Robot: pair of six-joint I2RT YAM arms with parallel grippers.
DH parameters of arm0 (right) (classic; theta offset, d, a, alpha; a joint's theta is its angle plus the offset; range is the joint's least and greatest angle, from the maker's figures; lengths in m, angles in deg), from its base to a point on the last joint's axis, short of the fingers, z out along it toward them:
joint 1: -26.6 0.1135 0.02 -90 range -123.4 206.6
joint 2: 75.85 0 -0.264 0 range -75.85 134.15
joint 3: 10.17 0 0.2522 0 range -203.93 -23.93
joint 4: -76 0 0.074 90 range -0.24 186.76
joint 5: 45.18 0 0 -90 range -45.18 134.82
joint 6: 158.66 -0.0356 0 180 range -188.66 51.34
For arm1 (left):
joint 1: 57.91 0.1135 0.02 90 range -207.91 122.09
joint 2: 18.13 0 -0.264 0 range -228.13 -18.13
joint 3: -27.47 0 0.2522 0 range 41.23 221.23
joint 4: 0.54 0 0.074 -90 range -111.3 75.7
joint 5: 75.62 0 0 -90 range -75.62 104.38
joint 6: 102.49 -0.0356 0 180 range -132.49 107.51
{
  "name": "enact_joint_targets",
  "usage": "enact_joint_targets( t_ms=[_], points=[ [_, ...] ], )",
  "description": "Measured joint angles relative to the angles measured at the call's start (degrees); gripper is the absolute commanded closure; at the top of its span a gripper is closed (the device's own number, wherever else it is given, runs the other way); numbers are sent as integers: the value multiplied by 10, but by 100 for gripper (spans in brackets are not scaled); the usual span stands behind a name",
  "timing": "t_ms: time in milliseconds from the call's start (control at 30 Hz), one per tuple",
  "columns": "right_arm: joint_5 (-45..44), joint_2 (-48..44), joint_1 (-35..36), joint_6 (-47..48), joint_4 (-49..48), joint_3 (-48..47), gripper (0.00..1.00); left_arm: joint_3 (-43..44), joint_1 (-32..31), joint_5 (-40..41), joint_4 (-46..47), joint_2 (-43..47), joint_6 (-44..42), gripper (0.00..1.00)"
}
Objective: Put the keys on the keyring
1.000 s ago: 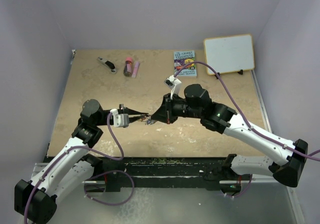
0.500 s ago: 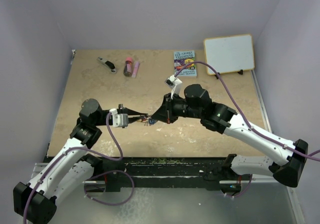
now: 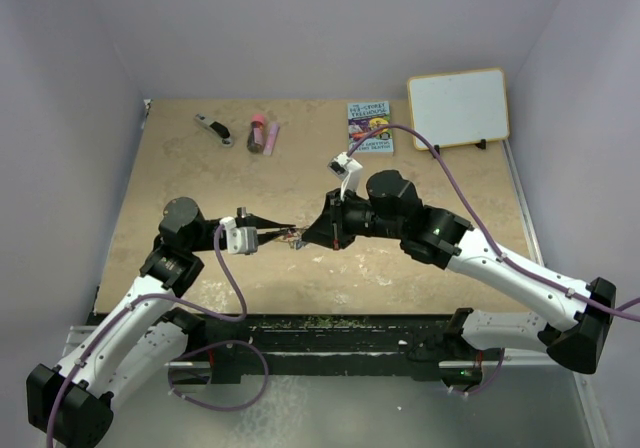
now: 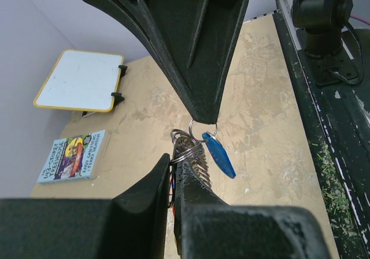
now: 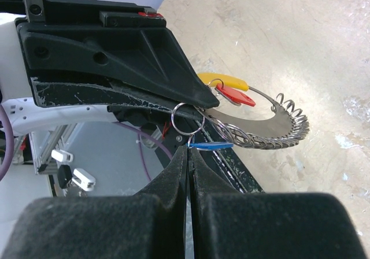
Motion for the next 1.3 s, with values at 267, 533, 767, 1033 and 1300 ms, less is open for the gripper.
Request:
enact_joint_targets(
  t_ms=[267,533,767,1033,1300],
  points=[
    [0,0,3,0,0,0,100,0,0,2,0,0,0,96],
    [0,0,5,0,0,0,100,0,0,2,0,0,0,96],
    [0,3,6,0,0,-3,100,0,0,2,4,0,0,96],
    [0,9,6,0,-1,-9,100,0,0,1,4,0,0,96],
    [-3,9,6,0,0,-9,100,0,0,-2,4,0,1,96]
  ],
)
